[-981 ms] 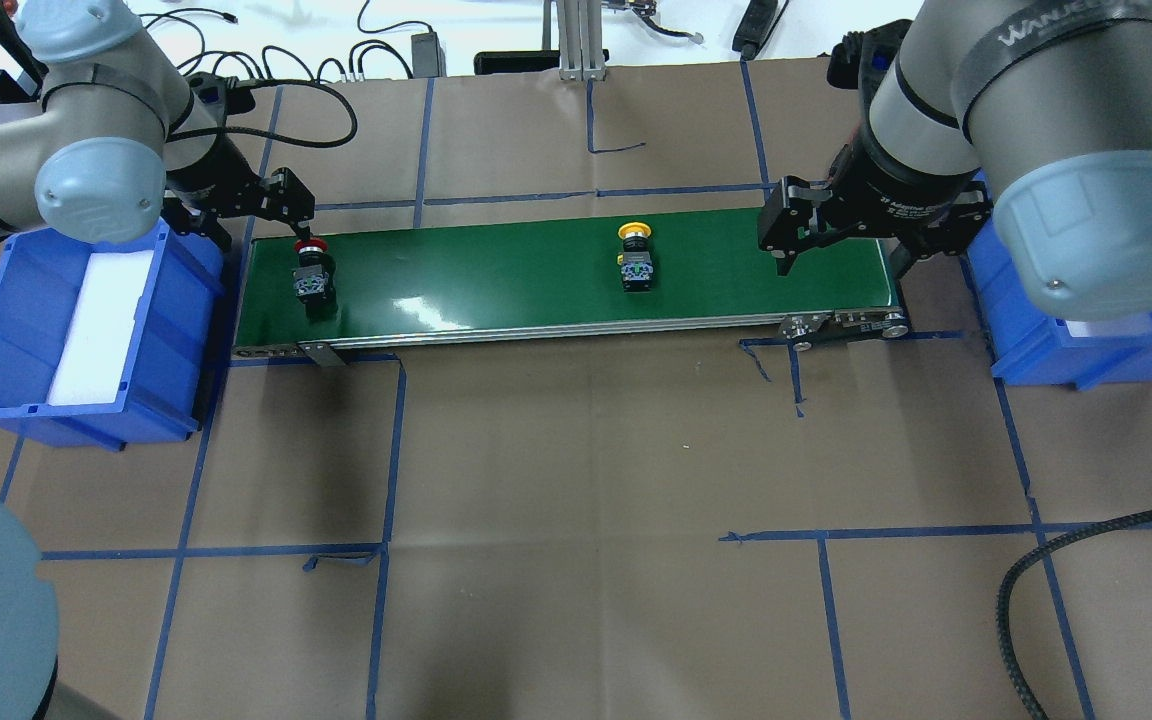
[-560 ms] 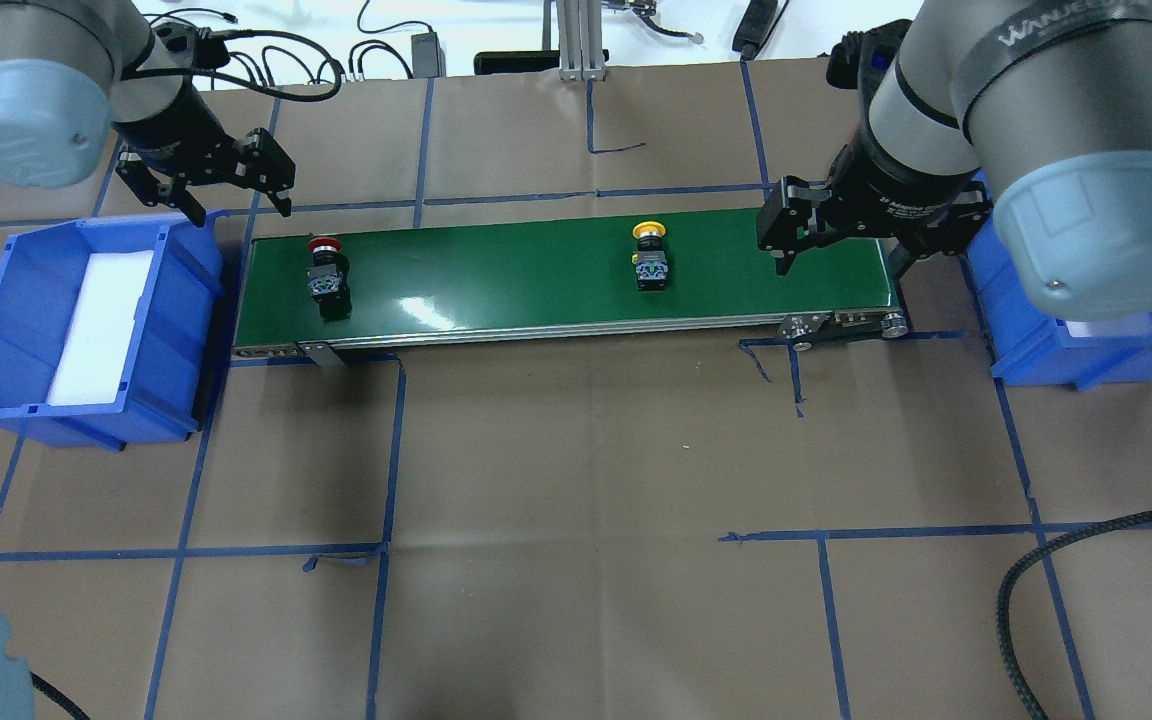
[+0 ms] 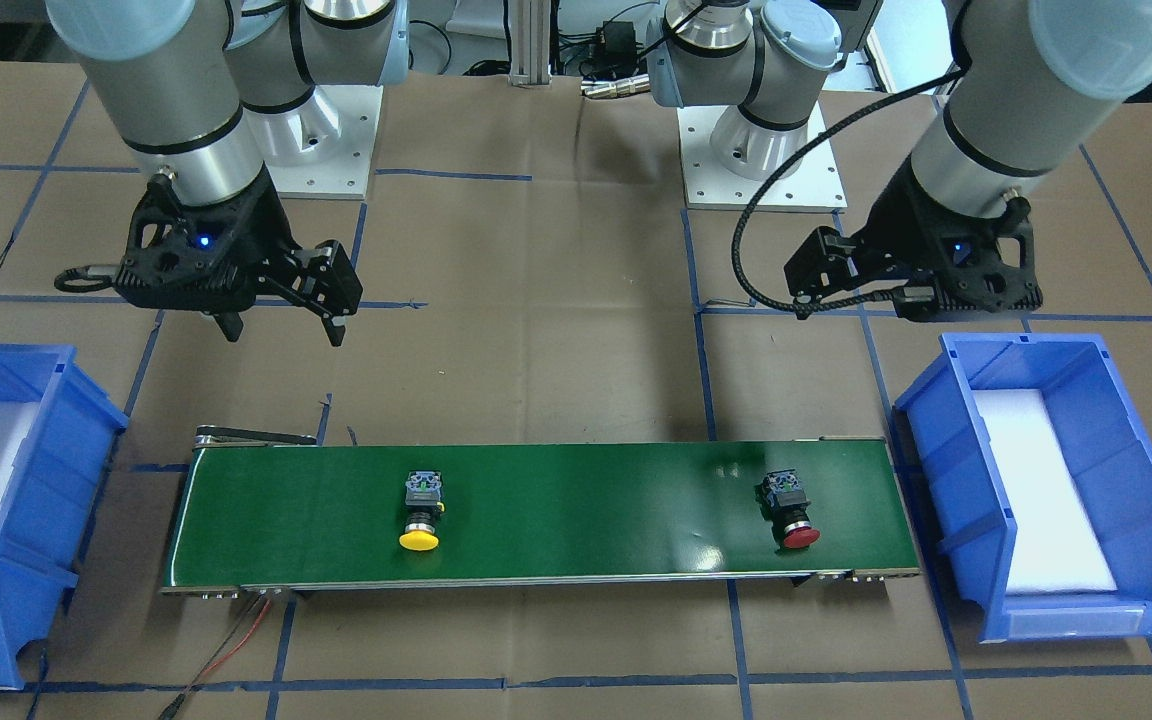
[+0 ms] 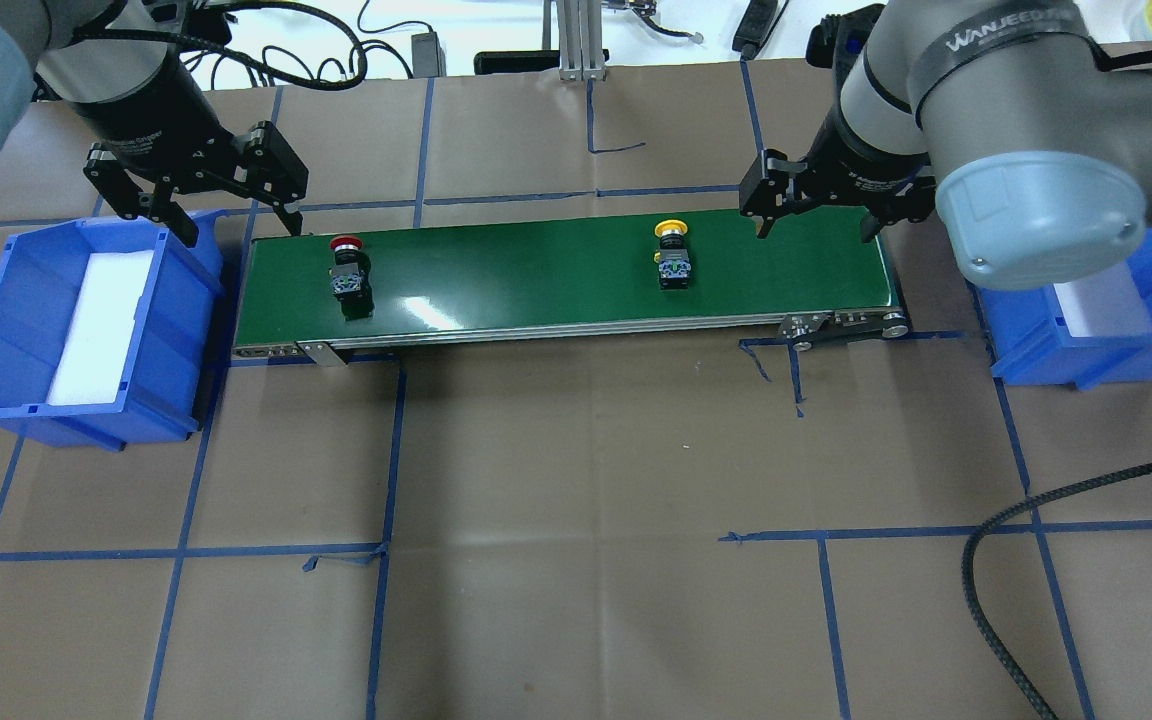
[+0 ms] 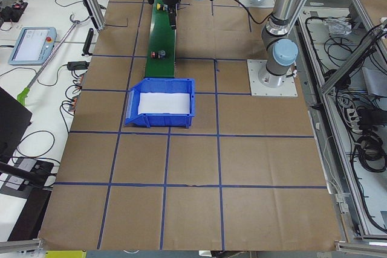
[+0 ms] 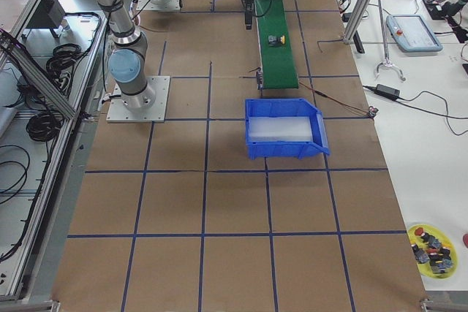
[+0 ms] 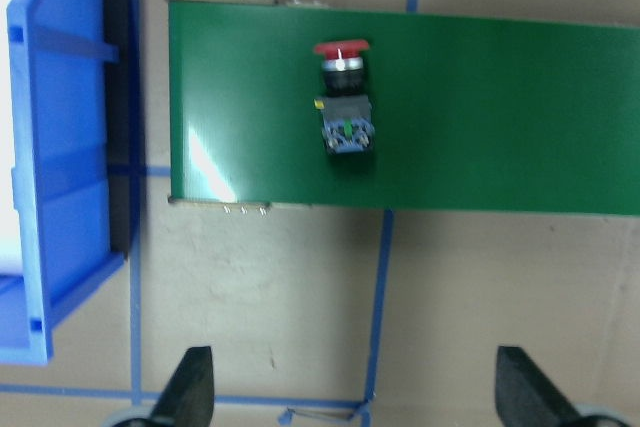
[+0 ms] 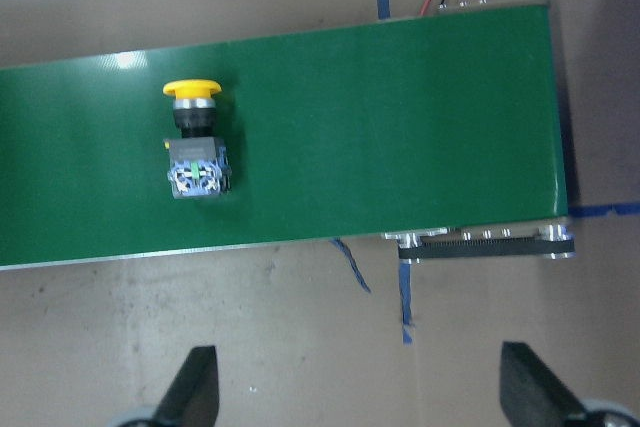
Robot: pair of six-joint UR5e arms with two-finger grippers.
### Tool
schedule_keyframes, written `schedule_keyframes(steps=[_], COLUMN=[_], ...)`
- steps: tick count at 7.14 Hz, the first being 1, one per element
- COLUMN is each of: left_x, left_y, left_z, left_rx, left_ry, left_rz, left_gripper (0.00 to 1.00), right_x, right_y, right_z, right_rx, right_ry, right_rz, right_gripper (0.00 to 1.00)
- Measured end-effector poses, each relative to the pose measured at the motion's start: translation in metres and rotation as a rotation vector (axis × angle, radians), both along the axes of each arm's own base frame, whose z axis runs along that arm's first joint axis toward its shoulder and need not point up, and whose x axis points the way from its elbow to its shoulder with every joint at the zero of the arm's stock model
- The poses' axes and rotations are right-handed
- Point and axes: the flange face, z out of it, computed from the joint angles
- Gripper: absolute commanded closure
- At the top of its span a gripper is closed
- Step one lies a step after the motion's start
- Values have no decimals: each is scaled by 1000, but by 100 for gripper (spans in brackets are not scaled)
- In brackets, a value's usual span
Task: Transport two buttons from left to right
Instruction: 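Raise the left gripper away while the right gripper reaches toward the yellow button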
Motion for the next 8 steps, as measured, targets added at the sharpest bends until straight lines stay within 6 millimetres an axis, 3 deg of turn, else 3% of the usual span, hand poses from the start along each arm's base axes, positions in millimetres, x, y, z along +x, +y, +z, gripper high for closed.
schedule_keyframes(steps=[6, 8], left_x=[-10, -10], left_y=[14, 14], left_z=[-11, -11], left_rx=[-17, -37], left_ry=[3, 0], left_rz=[-24, -25], left_gripper=[1, 1], right_x=[0, 7], right_y=[-91, -102], right_z=[-76, -97], right_rx=[-14, 18], right_ry=[-1, -20], right_rz=[-19, -17], right_gripper=[0, 0])
